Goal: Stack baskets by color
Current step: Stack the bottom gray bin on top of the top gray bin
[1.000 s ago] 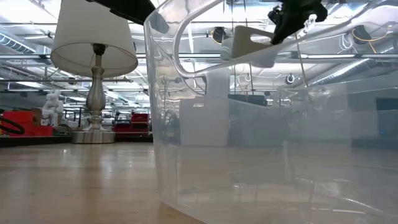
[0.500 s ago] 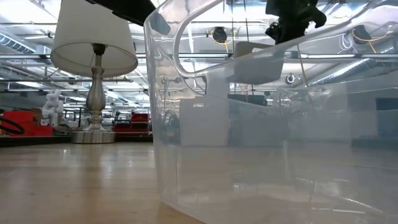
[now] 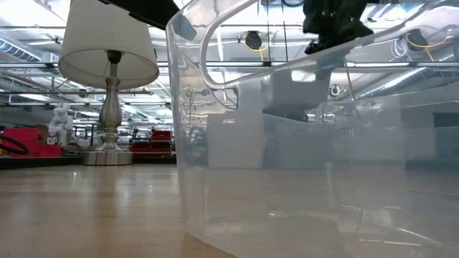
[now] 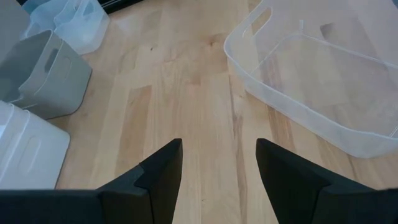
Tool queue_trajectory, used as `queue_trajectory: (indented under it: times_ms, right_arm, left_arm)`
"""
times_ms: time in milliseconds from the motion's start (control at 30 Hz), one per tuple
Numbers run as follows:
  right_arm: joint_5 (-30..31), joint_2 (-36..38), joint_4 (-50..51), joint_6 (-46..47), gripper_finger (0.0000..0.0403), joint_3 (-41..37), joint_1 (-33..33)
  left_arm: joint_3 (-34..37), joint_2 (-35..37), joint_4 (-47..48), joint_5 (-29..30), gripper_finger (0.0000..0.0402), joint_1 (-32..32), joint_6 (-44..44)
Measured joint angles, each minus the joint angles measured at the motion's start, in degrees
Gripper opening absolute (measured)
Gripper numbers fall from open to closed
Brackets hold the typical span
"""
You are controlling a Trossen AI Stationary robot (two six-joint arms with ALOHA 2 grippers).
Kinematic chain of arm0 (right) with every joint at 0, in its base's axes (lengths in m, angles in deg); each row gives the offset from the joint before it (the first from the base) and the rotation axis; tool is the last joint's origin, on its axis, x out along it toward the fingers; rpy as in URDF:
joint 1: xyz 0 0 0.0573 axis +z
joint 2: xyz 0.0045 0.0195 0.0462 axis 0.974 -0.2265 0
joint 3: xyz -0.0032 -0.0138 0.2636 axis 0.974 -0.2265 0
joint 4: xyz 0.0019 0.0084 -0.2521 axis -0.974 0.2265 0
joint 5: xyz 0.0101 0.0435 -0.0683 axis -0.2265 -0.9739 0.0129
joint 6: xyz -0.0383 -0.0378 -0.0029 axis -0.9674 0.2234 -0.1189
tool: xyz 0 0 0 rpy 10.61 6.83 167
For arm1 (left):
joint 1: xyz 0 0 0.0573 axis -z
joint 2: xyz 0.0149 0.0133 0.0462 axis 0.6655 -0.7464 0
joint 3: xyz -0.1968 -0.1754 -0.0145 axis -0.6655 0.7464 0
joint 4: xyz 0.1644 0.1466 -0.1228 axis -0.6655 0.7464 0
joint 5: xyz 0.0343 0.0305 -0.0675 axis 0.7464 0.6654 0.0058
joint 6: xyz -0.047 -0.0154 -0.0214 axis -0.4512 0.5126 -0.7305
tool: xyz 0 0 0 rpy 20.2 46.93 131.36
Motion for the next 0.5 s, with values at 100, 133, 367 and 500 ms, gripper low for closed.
queue_trajectory:
  times_ms: [100, 133, 367, 500]
  right_arm:
    - [0.1, 0.0, -2.1, -0.8, 0.0004, -2.2, -1.4]
    - [0.1, 0.0, -3.0, -1.1, 0.0004, -2.7, -1.8]
    - [0.1, 0.0, -6.1, -3.4, 0.0004, -5.7, -4.3]
    - [0.1, 0.0, -7.8, -5.0, 0.0004, -7.6, -5.2]
  left_arm:
    - [0.0, 0.0, 0.0, 0.0, 0.0207, 0.0, -0.1]
    - [0.0, 0.0, 0.0, 0.0, 0.0207, 0.0, -0.2]
    - [0.0, 0.0, -0.3, 0.0, 0.0207, 0.0, -0.1]
    - [0.0, 0.0, -0.7, 0.0, 0.0207, 0.0, 0.3]
